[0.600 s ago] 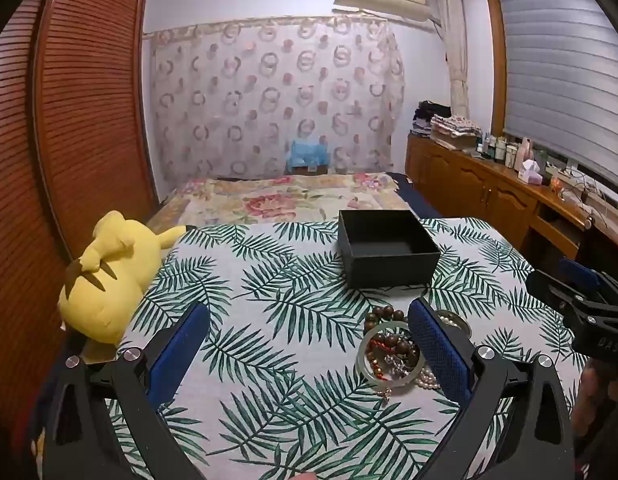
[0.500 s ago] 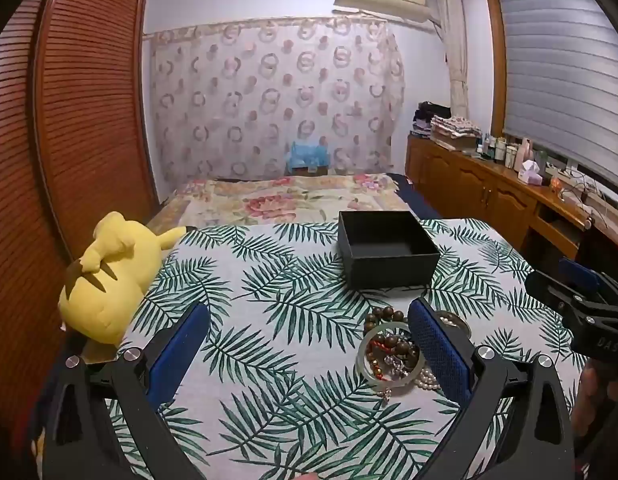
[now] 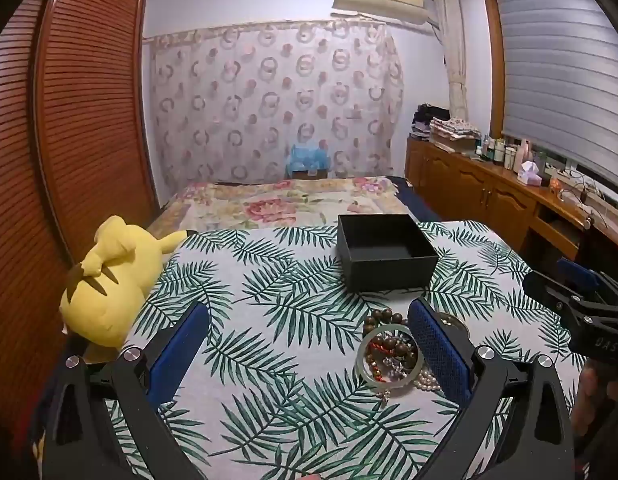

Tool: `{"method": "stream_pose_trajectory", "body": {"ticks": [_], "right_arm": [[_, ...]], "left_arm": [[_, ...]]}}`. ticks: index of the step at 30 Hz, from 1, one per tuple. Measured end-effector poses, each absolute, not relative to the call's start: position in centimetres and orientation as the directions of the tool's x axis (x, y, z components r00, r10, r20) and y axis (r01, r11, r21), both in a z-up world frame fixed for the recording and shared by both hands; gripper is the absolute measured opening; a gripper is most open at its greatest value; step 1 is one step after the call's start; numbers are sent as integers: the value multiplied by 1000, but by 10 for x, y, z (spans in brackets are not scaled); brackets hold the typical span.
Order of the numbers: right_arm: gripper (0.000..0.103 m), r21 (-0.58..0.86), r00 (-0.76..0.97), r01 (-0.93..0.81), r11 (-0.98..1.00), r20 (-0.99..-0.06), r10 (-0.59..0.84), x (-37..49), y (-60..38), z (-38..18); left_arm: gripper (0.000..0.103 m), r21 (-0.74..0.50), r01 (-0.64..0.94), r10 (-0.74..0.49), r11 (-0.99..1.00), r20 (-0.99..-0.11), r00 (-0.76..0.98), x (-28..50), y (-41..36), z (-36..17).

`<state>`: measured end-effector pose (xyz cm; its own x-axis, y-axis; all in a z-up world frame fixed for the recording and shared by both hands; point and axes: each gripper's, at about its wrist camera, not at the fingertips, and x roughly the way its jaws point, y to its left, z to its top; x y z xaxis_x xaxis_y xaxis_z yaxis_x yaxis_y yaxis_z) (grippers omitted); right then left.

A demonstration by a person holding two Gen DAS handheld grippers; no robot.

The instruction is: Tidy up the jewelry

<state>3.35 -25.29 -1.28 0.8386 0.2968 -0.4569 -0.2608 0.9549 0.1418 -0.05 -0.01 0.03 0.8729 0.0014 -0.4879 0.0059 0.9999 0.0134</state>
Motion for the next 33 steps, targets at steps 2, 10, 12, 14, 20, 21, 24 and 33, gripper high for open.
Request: {"method": "stream_pose_trajectory", "body": {"ticks": [2,10,12,14,20,21,24,33], "right_arm": [[101,142,839,-261,955,-456,297,33,-253,-13],[101,142,839,-262,955,-455,298,33,-253,-12],[101,142,839,-262,955,-455,298,33,-253,-12],[101,142,840,-262,954,-454,298,33,-253,-12],[101,143,840,-262,954,-453,299,33,-253,-12],[101,143,841,-262,955,-452,298,33,-253,-12],[101,143,840,-262,954,-452,299,33,-253,-12],[101,143,841,-263,954,-451,299,33,-253,-12]], "left_arm": [[97,13,7,1,1000,-487,873,0,0,0],[97,15,6,2,1000,-487,874,0,0,0],[97,15,5,3,1000,-485,874,0,0,0],[97,15,5,3,1000,-485,874,2,-1,4],[97,16,5,3,1000,-482,876,1,-1,4],[97,16,5,3,1000,-482,876,1,-1,4],[97,16,5,3,1000,-482,876,1,-1,4],[97,17,6,3,1000,-481,877,-1,0,8]]}}
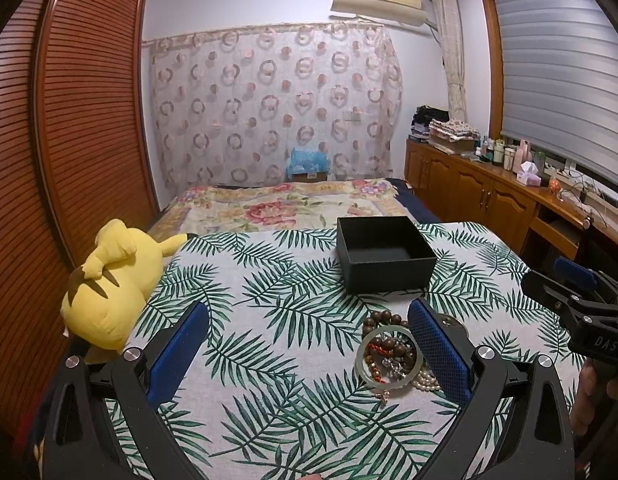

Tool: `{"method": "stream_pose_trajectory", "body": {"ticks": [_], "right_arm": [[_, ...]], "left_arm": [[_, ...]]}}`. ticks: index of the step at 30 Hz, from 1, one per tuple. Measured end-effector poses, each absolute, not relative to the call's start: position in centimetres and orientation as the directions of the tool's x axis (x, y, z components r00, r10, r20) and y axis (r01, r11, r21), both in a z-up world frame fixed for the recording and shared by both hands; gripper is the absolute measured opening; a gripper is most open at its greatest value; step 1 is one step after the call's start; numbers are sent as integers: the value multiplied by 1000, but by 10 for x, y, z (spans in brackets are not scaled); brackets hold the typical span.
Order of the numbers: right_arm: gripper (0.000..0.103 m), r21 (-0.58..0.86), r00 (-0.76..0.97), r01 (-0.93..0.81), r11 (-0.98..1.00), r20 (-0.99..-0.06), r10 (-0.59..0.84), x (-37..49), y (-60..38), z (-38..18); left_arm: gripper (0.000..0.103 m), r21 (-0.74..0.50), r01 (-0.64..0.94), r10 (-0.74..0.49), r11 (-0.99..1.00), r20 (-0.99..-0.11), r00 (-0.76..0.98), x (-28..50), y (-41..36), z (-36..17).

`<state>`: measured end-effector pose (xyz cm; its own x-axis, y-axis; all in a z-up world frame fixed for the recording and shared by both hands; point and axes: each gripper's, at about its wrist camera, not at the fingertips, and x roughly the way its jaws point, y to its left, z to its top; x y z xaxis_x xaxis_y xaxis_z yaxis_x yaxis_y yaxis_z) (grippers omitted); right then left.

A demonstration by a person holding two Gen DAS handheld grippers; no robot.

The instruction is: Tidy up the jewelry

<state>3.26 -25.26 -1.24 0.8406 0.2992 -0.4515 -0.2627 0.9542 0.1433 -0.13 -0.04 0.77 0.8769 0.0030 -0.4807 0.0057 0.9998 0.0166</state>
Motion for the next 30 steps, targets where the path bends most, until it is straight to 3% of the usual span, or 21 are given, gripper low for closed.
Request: {"method": "stream_pose_trajectory", "body": {"ticks": [30], "right_arm": [[101,145,842,-263,954,-449,301,31,-253,-12]], "left_arm": [[97,16,7,2,1000,-479,878,-5,-3,16]]}}
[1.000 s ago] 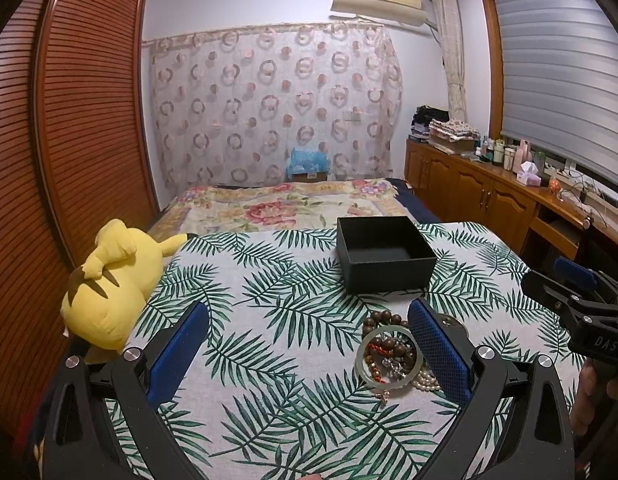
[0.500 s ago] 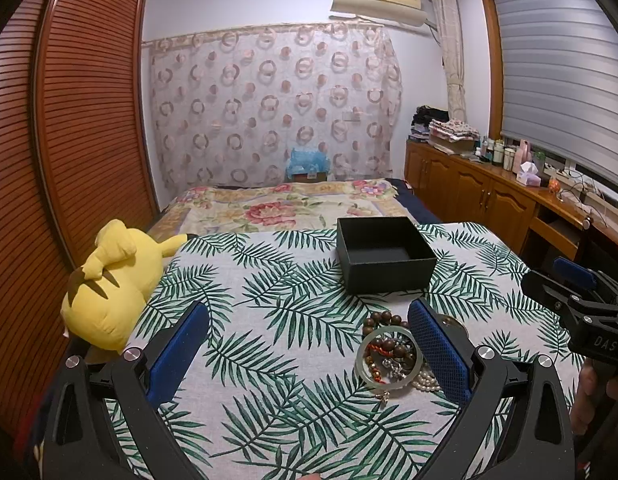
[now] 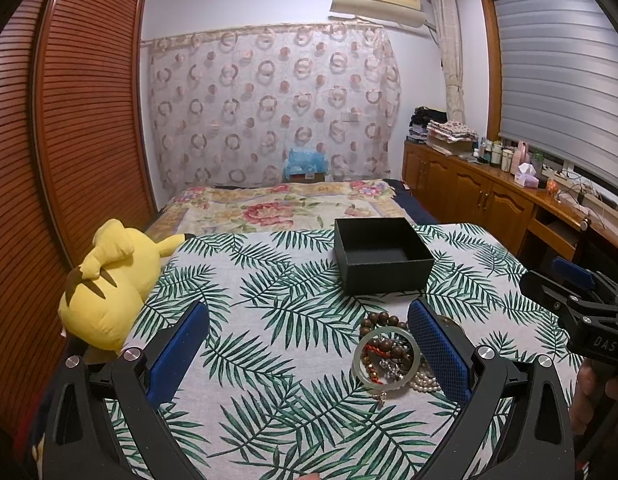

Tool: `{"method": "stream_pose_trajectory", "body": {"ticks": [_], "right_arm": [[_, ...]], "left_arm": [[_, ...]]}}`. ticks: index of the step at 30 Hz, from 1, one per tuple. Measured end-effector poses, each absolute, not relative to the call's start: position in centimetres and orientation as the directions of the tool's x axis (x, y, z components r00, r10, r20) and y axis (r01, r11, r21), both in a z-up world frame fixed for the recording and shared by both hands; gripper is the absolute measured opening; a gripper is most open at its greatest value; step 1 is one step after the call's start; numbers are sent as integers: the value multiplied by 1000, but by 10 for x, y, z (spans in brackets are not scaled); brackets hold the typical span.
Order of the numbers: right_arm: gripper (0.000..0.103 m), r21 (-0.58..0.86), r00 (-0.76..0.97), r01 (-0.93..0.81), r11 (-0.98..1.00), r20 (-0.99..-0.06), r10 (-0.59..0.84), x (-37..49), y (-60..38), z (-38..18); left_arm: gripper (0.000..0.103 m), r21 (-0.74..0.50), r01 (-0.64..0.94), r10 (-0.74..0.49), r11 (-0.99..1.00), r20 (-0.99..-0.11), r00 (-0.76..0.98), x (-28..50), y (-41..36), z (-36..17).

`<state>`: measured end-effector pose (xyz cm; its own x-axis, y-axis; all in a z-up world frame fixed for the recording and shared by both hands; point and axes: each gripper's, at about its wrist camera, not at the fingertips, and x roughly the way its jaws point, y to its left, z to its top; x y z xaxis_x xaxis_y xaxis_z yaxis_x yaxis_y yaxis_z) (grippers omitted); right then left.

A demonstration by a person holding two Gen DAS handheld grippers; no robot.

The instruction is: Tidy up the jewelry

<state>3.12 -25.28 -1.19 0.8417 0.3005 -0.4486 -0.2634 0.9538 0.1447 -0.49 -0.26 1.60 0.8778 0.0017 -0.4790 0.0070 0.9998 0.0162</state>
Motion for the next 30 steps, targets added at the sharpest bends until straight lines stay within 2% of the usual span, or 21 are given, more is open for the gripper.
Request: {"method": "stream_pose_trajectory", "body": {"ticks": [10,17,26,30], "right_arm": [[101,143,843,-263,954,-446,299,32,-256,-16],[101,101,859,-279,955,-419,295,39,-252,-20],[101,113,781,-352,929,-512,358,66,-264,-51],[101,183,717,-390,902,-555,423,82,-269,-69]], "left_arm": [[97,11,21,-13,1000,-483,875,-4,-12,16],[97,9,46,-35,999,-517,856,10,-8,1],[97,1,134,-106,991,-605,789,40,-13,-39],[97,1,188,-144,982,-643,752,53,-20,-55]]}}
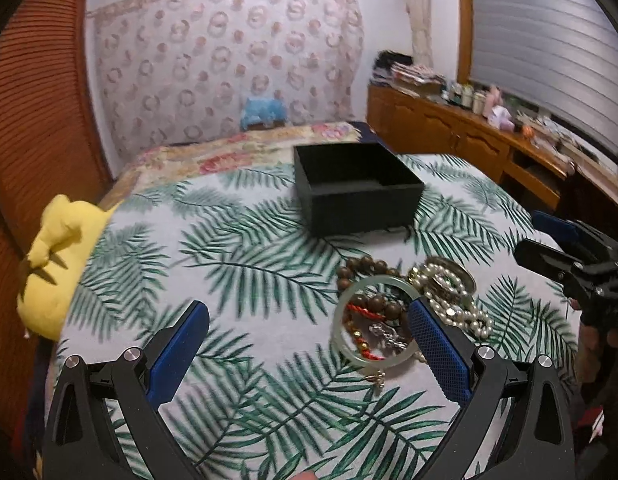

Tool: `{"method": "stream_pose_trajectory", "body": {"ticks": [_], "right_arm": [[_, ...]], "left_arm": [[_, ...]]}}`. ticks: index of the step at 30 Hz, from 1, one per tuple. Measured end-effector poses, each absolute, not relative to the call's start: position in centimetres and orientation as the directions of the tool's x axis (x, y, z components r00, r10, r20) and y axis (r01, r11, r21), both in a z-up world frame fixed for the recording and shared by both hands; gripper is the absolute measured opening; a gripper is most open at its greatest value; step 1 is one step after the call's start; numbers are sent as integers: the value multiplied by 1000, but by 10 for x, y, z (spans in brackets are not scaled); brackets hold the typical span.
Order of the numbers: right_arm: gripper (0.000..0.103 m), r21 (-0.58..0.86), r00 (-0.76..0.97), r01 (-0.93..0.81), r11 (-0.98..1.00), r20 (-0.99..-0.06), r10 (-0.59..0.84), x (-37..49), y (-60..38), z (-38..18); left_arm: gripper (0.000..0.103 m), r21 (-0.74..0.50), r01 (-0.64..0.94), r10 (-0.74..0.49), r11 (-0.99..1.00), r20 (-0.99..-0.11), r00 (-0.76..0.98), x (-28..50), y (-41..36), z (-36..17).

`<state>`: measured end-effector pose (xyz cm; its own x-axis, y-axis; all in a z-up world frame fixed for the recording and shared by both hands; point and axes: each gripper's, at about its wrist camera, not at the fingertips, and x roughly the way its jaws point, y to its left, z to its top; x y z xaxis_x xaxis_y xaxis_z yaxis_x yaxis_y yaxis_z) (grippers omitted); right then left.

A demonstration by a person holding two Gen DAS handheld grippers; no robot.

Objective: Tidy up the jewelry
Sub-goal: 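Grasp the pale green jade bangle with the left tool while the right tool grasps a silver bangle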

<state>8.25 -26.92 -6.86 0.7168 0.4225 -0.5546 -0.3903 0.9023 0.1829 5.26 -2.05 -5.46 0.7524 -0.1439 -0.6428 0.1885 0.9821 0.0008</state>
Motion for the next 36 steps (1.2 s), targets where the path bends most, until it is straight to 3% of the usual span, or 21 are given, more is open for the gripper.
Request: {"method": "stream_pose_trajectory", "body": {"ticks": [3,15,17,24,30,36], "right_arm": [[98,192,687,-410,891,-577,441,90,-270,-76],[62,195,589,-450,872,-669,453,112,-262,-102],[52,216,566,-446,869,-683,461,117,-263,-106],[43,243,530,-446,861,-704,473,129,-265,-110],[36,227,505,-458,859,-729,462,134,-261,-114],[22,218,485,-464,859,-748,452,141,-257,-117]], "left_arm": [[97,-32,240,-200,970,-666,719,61,-25,-63],[96,-117,345,-314,931,-735,601,85,-42,-94],[91,-165,351,-351,922,-742,571,91,-40,-99],[69,-248,374,-425,894,-734,530,96,-41,-103],[69,-224,366,-405,903,-729,552,94,-43,-99],[69,-211,350,-387,913,-719,577,93,-36,-90]]}}
